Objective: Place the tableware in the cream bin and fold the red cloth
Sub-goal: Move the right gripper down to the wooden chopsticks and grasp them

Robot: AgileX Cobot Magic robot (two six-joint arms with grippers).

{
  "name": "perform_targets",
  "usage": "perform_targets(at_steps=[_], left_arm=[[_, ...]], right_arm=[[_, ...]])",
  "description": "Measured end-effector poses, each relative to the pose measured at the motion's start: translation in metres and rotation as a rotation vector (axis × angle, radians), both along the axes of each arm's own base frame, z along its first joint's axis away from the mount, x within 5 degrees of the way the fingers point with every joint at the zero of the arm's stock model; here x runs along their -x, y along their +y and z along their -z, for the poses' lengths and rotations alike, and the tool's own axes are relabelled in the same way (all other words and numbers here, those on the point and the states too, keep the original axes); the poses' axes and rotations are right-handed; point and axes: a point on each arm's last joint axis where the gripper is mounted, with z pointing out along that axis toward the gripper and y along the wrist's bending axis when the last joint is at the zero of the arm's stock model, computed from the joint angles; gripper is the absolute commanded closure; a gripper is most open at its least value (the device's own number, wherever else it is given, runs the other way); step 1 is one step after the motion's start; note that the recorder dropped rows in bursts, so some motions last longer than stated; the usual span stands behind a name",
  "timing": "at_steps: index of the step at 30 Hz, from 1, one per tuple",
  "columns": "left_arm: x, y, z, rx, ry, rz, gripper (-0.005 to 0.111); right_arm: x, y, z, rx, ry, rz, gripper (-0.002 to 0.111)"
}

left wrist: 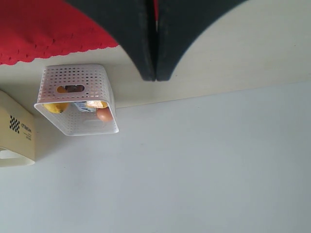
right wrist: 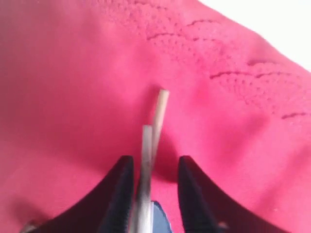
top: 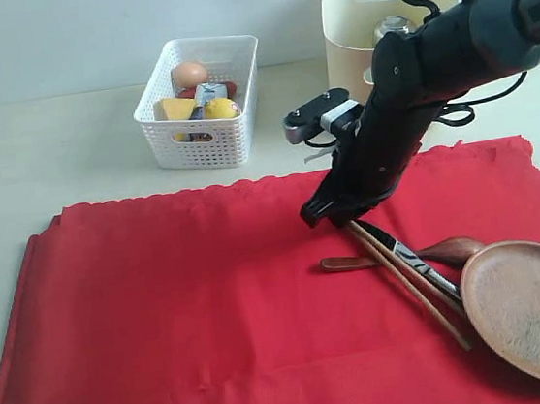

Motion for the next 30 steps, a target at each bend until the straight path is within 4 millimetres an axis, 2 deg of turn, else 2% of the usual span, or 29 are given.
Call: perform_targets(at_steps=[9, 30], left_arm=[[0.0, 0.0, 0.0, 0.0, 0.0, 0.0, 0.106], [0.0, 0.0, 0.0, 0.0, 0.0, 0.0, 0.106]], right_arm=[[0.0024, 0.0072, -0.0001, 0.009, -0.011, -0.069, 0.065], [0.0028, 0.0091, -0.0004, -0.008, -0.014, -0.095, 0.065]])
